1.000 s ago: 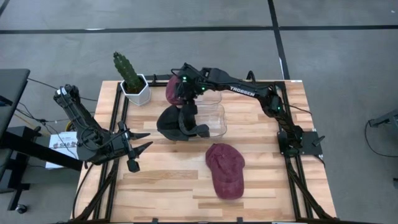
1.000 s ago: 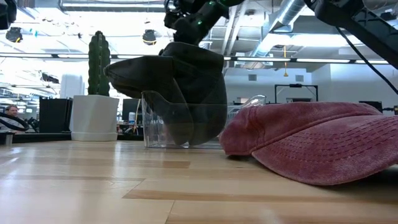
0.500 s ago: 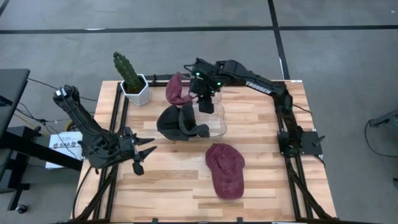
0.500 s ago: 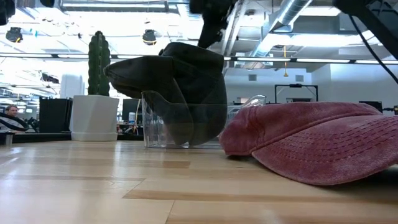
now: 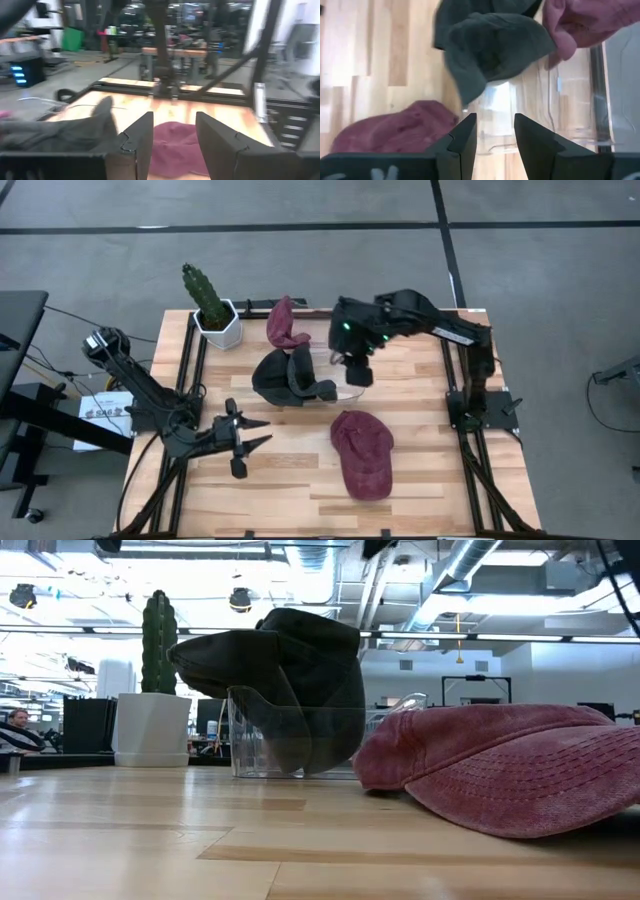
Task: Pick & Place hat
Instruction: Put the red cap into the top transparent bin
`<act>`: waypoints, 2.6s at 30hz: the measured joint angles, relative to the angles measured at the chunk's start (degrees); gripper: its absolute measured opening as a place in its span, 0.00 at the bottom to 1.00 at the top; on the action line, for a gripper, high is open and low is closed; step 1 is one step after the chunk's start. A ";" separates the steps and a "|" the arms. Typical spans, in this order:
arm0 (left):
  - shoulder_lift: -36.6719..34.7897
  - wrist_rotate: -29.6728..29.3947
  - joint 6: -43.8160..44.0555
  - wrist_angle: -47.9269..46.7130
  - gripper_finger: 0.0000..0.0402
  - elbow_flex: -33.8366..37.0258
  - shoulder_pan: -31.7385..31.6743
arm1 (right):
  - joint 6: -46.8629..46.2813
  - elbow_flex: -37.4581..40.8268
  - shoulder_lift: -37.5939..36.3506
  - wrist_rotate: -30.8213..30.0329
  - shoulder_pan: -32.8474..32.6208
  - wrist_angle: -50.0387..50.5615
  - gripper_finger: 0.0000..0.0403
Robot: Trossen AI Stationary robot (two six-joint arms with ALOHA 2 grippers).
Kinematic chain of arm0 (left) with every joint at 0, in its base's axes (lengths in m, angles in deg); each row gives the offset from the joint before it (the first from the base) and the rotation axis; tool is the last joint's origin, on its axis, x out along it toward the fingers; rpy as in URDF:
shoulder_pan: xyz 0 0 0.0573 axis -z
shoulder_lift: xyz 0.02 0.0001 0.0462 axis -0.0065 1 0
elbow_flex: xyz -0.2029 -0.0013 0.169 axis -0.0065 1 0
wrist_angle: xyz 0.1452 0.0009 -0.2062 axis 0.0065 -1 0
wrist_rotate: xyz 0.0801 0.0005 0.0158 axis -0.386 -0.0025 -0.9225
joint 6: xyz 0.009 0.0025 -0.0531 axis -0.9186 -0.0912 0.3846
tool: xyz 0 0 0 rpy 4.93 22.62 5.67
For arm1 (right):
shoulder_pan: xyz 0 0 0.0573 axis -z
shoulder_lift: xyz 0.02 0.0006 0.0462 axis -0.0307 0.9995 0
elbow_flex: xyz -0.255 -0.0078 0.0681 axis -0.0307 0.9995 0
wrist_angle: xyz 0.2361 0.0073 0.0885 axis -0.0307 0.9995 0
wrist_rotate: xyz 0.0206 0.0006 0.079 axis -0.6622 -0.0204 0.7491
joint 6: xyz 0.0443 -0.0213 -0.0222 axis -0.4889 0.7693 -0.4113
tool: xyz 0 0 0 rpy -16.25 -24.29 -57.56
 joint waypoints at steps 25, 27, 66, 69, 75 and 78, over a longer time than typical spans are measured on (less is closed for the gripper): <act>7.48 19.48 2.42 12.34 0.36 -0.07 -6.59 | -63.72 75.80 -36.60 -41.77 -54.62 -32.80 0.30; 7.78 21.43 2.43 12.91 0.36 -0.07 -7.23 | -64.29 81.43 -35.41 -44.41 -57.71 -42.54 0.30; 7.76 29.91 -0.70 13.95 0.36 -1.07 -7.52 | -56.80 80.20 -1.11 -45.48 -65.46 -90.06 0.29; 7.76 30.90 -0.67 13.98 0.36 -1.07 -7.52 | -56.90 77.09 0.09 -45.91 -65.33 -84.54 0.29; 7.76 30.87 -1.13 14.01 0.36 -1.07 -7.65 | -57.24 70.48 0.58 -47.86 -65.06 -71.14 0.29; 7.76 30.84 -1.19 14.00 0.36 -1.07 -7.65 | -56.38 68.30 0.59 -47.34 -65.09 -66.19 0.29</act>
